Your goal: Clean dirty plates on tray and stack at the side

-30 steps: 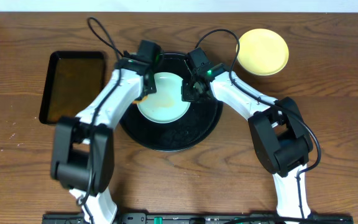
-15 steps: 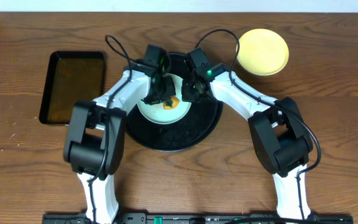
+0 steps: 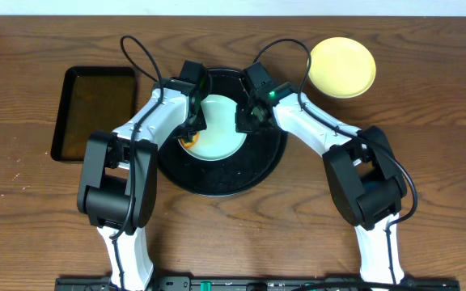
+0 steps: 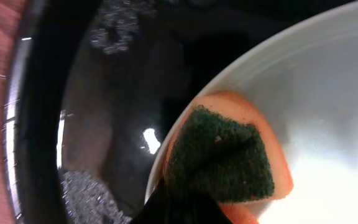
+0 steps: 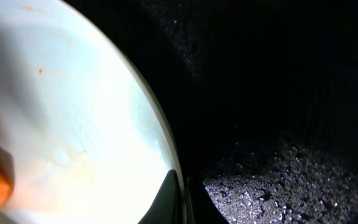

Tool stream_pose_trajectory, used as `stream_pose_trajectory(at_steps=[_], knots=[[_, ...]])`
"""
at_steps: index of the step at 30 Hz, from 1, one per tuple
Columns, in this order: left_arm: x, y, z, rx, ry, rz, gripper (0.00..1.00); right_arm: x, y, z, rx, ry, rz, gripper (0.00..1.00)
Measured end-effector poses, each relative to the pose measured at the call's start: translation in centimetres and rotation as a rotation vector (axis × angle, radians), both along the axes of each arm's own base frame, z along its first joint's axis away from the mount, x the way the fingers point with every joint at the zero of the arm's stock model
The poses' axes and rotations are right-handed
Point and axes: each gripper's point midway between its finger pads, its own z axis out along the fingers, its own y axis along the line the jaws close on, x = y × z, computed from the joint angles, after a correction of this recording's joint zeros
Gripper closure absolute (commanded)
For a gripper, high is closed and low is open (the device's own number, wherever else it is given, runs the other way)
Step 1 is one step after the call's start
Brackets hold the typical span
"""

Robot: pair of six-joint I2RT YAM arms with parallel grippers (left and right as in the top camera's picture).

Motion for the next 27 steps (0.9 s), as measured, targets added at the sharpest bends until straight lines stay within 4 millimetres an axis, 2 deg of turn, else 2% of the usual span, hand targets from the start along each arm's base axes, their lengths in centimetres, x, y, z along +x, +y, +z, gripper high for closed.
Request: stream_pose_trajectory(at_steps=[4,6,10,11,14,16,19,24,27], knots=[[1.1,1.5,1.5,0.086,-0.051,0.004,0.93,-0.1,0.6,0.3,0.021,-0.001,0.017,0.99],[1.7,2.4,2.9,0.107,-0.095,0.023,0.92,-0.1,0.0,0.4,-0.015,0.004,0.027,0.99],[3.8,7.1,9.7,0.091,-0.294,0.137,0.93,0.7,-0.9,1.5,-0.069,-0.003,0.05,0.99],[4.2,8.6,12.0,0.076,-0.357,0.169,0.93,1.2,-1.0,2.4,-0.078,-0.015,0.063,0.99],[4.5,11.8,16.6,0.022,-0.474,0.231,0.93,2.5,-1.0,5.1,-0.104,-0.07,0.096,0.99],[4.3,13.9,18.1,0.01,-0.511,0.255,0.92,3.6,-0.9,7.8,-0.126,-0.127,0.13,0.99],[3.8,16.6,17.5,0.008,-0.489,0.285,0.93,4.6,-1.1,11.1,-0.165,-0.192,0.173,0.99],[3.3,20.1,12.9,-0.039,-0.39,0.334,0.93,5.0,-2.5,16.2,-0.327,-0.294,0.249,0.99],[2.8,21.6,10.8,-0.088,-0.346,0.352,0.92,4.6,-2.6,18.1,-0.469,-0.364,0.298,0.99]])
